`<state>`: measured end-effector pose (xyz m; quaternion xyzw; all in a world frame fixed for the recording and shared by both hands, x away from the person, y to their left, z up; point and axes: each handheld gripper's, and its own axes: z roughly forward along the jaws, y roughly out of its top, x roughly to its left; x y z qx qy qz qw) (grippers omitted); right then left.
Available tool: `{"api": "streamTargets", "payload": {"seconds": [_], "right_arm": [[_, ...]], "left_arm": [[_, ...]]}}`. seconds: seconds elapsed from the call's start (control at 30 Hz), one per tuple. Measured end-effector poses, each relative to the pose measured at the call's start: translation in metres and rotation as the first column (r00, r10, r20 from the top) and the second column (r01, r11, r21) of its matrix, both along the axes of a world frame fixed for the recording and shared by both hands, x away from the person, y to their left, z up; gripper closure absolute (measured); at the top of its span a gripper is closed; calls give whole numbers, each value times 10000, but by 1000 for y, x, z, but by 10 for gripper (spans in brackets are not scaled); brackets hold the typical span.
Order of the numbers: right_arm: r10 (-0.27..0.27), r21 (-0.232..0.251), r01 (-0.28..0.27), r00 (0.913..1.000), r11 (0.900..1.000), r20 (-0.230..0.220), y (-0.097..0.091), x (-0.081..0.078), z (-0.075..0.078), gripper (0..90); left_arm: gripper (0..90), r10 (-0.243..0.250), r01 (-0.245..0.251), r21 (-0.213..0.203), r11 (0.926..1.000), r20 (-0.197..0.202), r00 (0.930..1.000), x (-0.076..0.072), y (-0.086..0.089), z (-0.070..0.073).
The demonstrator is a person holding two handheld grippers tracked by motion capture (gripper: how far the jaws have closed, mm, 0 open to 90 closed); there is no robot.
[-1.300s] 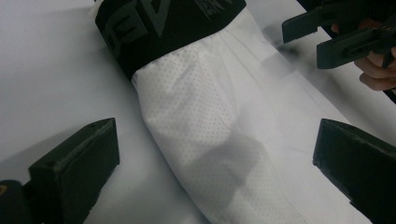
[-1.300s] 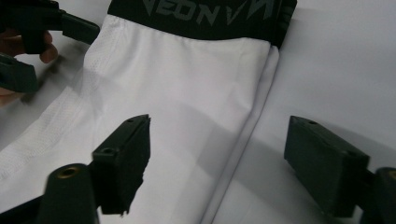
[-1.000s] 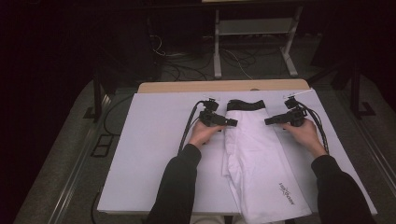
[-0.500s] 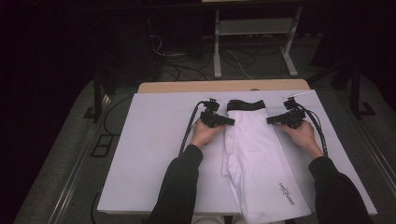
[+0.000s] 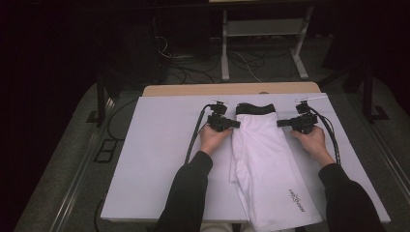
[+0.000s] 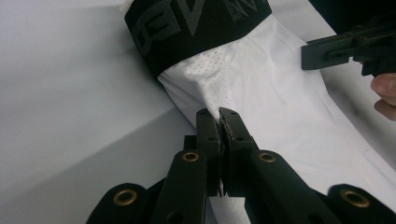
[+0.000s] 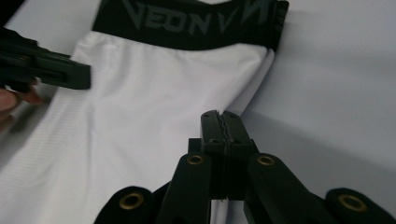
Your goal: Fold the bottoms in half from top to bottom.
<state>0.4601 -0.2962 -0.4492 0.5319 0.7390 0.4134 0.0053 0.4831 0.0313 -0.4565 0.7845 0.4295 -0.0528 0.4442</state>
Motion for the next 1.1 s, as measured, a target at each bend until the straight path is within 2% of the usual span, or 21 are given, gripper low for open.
{"api": "streamTargets", "payload": {"seconds": [0.13, 0.37, 0.63, 1.1], "right_arm": [[-25, 377, 17, 9997, 9993, 231, -4, -5, 5, 885], [-54, 765, 16, 9987, 9971, 499, -7, -11, 10, 885], [39, 1026, -120, 9969, 9947, 781, -10, -17, 15, 884], [290, 1238, -406, 9952, 9915, 939, -9, -24, 21, 884]], "left_arm": [[863, 47, -45, -192, 9998, 99, 9999, -3, 2, 4], [866, 112, -106, -395, 9992, 144, 9998, -8, 5, 6], [866, 33, -19, -567, 9984, 232, 9997, -13, 8, 11], [866, -209, 243, -717, 9971, 485, 9986, -22, 14, 22]]}}
